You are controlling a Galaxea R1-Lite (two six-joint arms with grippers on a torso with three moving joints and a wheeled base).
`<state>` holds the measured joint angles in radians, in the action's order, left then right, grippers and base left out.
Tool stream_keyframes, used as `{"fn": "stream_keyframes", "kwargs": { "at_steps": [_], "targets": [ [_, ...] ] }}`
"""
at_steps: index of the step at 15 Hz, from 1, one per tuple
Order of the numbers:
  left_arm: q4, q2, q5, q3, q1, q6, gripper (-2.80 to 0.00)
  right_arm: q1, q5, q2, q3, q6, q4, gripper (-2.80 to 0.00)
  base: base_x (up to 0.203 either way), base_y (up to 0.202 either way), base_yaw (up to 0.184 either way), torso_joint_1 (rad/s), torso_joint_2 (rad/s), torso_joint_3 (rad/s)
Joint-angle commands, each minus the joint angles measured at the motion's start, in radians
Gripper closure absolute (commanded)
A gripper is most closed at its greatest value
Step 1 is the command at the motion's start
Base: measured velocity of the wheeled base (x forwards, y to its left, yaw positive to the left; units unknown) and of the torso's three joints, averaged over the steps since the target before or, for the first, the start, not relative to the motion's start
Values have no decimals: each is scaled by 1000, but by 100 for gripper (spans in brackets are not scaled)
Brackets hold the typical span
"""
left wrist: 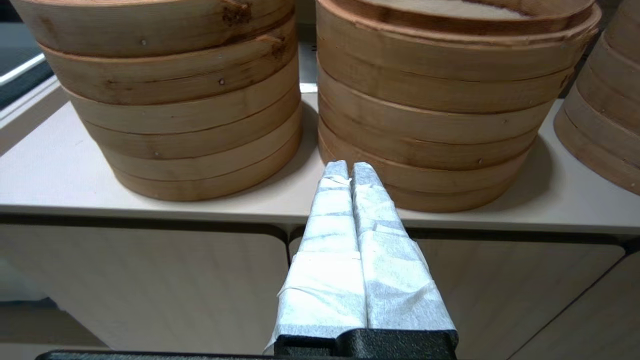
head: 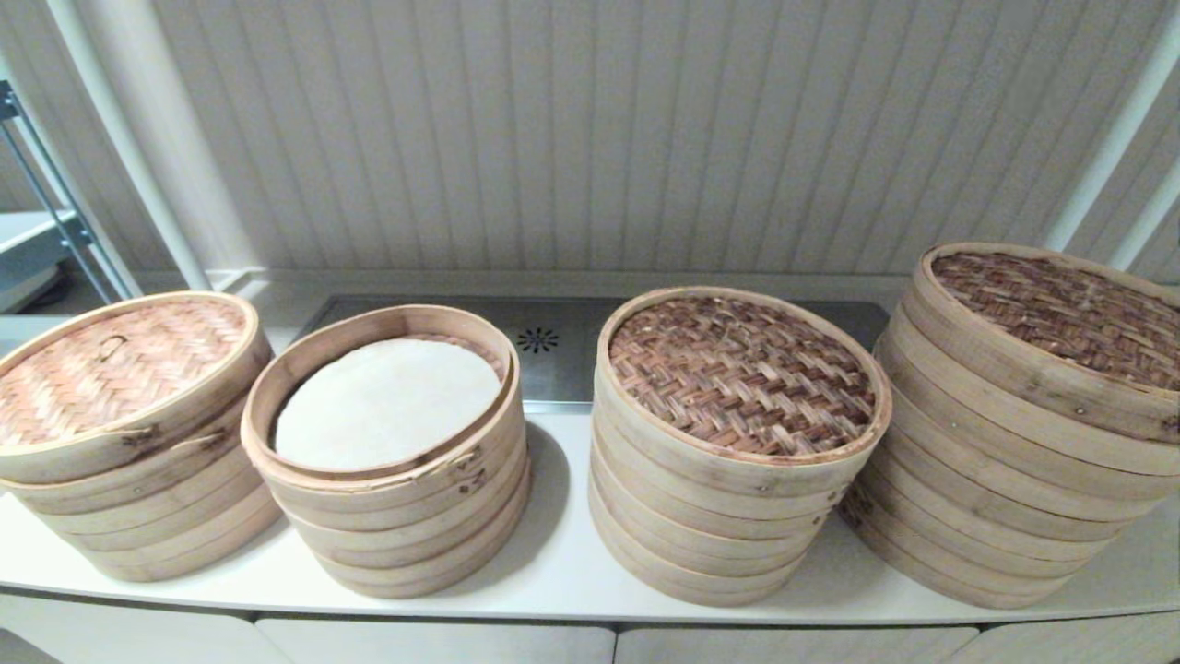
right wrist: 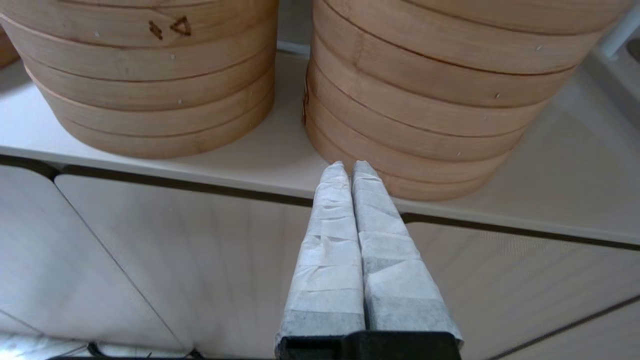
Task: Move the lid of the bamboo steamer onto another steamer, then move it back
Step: Pick up the steamer
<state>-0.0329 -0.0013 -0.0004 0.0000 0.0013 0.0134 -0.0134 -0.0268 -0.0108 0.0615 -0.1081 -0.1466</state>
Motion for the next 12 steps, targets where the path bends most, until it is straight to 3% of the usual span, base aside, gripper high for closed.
{"fn": "stream_keyframes", "kwargs": {
  "at_steps": [1, 4, 6, 10, 12],
  "targets": [
    [13, 1, 1, -5, 0, 4, 0, 0, -1, 15, 0, 1, -7, 0, 0, 0, 0, 0, 0, 0],
    [90, 106, -2, -252, 0, -1, 0, 0, -1, 15, 0, 1, -8, 0, 0, 0, 0, 0, 0, 0],
    [131, 291, 16, -442, 0, -11, 0, 0, -1, 15, 1, 3, -10, 0, 0, 0, 0, 0, 0, 0],
    [273, 720, 172, -834, 1, -18, 0, 0, -1, 15, 1, 10, -11, 0, 0, 0, 0, 0, 0, 0],
    [361, 904, 221, -962, 3, -30, 0, 0, -1, 15, 1, 10, -11, 0, 0, 0, 0, 0, 0, 0]
  ]
}}
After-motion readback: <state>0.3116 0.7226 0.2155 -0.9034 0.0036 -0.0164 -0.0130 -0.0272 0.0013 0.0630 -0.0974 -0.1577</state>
